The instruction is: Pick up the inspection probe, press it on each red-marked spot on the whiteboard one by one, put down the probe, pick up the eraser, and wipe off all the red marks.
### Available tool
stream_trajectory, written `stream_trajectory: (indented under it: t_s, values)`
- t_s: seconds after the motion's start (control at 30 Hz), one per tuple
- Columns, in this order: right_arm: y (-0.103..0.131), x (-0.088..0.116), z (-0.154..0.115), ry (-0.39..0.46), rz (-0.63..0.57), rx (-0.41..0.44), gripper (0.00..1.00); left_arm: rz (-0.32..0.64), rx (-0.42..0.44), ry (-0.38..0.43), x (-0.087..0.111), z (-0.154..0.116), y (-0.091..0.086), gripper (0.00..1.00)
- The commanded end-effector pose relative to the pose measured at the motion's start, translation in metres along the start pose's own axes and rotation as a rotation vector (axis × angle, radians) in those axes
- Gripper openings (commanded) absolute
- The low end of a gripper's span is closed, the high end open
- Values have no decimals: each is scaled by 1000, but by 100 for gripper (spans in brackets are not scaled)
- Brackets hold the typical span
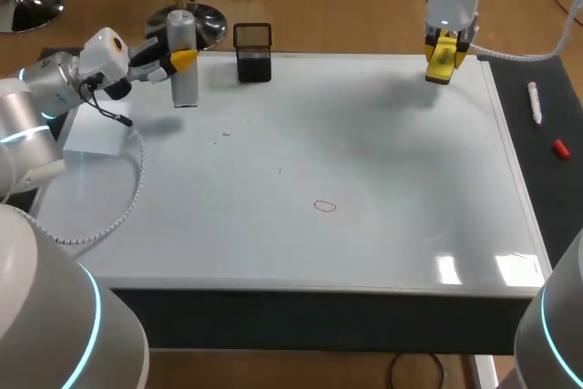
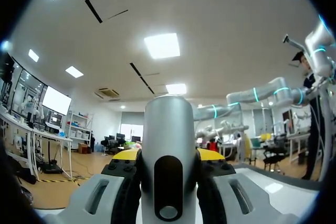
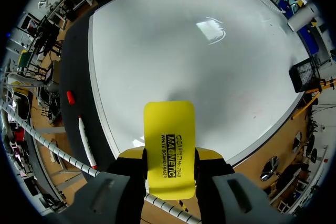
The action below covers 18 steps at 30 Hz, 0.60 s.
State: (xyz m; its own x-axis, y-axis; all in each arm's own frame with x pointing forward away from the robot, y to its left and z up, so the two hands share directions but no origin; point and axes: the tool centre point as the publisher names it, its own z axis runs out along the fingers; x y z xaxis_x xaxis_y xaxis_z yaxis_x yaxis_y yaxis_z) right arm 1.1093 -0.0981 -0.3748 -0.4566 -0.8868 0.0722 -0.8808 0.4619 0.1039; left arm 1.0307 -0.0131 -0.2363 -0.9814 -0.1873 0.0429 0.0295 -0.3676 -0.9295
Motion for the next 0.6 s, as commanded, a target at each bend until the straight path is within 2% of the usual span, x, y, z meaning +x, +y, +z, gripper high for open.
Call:
stream_trajectory:
  t_s: [0.03,0.27,0.6]
  values:
    - [10,-3,4,-6,-22,-5,0,1,2,1,0,0,0,0]
    - [48,-5,13,-3,-102,6,0,1,2,1,0,0,0,0]
    - [120,-13,8,38,-252,54,0,1,2,1,0,0,0,0]
